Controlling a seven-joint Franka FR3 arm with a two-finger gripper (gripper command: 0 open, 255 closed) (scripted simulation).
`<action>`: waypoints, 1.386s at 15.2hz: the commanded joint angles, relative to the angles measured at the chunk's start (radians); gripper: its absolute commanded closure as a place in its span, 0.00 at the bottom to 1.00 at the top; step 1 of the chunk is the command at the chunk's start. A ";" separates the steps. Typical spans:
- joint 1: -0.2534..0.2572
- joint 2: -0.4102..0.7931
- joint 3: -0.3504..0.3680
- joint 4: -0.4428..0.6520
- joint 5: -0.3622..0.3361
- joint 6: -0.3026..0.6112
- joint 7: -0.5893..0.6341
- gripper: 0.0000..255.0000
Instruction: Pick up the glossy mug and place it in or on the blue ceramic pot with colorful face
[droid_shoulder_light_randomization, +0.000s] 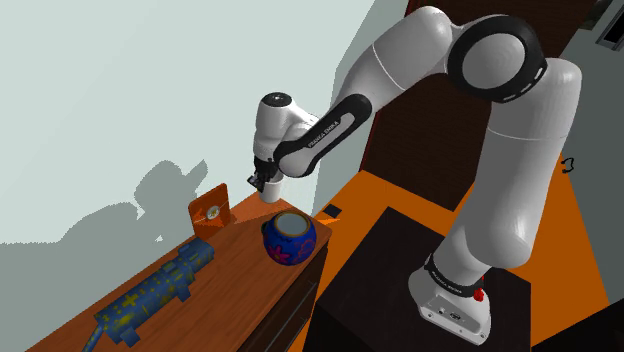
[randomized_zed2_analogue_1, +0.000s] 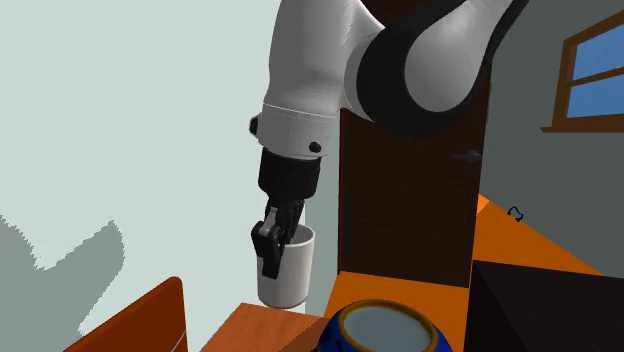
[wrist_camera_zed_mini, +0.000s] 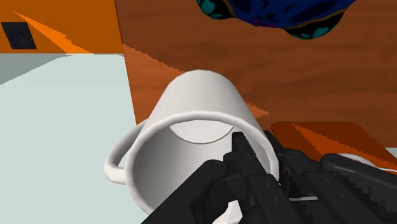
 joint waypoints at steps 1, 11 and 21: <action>-0.006 -0.025 0.007 0.000 0.016 -0.023 -0.015 1.00; -0.019 -0.120 0.030 0.024 0.076 -0.139 -0.069 1.00; -0.011 -0.250 0.050 -0.015 0.122 -0.229 -0.082 1.00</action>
